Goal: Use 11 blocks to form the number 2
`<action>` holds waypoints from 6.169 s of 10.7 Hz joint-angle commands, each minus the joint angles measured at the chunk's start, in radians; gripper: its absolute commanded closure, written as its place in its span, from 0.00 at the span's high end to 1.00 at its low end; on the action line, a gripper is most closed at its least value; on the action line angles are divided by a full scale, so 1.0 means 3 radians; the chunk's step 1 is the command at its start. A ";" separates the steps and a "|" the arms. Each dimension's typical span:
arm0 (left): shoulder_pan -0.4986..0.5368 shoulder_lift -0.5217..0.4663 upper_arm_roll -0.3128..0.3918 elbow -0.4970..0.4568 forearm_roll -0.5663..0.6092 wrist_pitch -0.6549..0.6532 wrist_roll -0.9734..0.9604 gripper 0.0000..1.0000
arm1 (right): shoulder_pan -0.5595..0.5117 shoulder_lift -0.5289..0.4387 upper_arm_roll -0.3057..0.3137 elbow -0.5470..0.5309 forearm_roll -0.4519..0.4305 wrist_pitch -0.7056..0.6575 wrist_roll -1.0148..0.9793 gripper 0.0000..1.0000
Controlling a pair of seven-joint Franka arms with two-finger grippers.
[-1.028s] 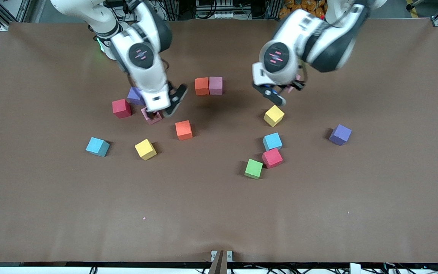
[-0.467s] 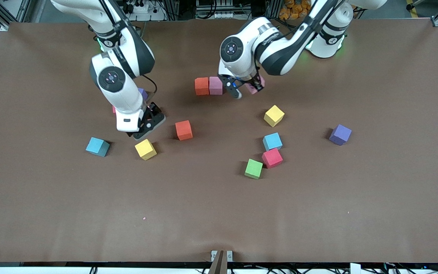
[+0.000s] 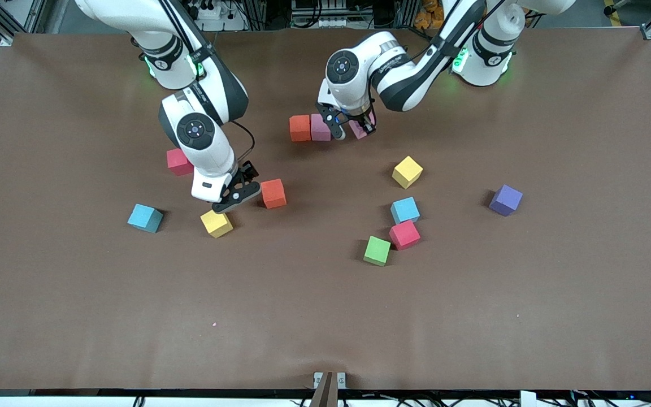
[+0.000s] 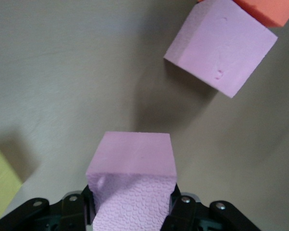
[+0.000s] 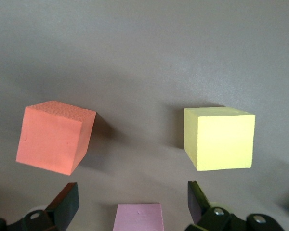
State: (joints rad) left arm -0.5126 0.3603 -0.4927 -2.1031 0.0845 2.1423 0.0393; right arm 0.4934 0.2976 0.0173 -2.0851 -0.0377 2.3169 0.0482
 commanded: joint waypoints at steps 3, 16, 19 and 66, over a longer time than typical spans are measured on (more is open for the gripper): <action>-0.0091 0.0302 -0.0055 0.0041 0.0577 0.0196 0.0027 0.07 | 0.0257 0.0138 0.0019 0.0068 0.0329 0.0151 0.0682 1.00; -0.0306 0.0645 -0.0060 0.0302 0.1145 0.0335 0.0079 0.08 | 0.0401 0.0736 0.0009 0.0416 0.0320 0.0360 0.1440 1.00; -0.0388 0.0645 -0.0060 0.0302 0.1145 0.0330 0.0074 0.08 | 0.0416 0.0798 0.0014 0.0400 0.0346 0.0438 0.1501 1.00; 0.0685 -0.0087 0.0347 0.0699 0.1482 -0.1118 0.0620 1.00 | 0.1162 0.0746 -0.0012 0.1122 0.0652 -0.0355 0.2570 0.30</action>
State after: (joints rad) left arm -0.3244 0.3342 -0.4293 -1.9347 0.5044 1.8046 0.2051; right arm 0.8167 0.5005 0.0214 -1.7731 0.1445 2.2168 0.8006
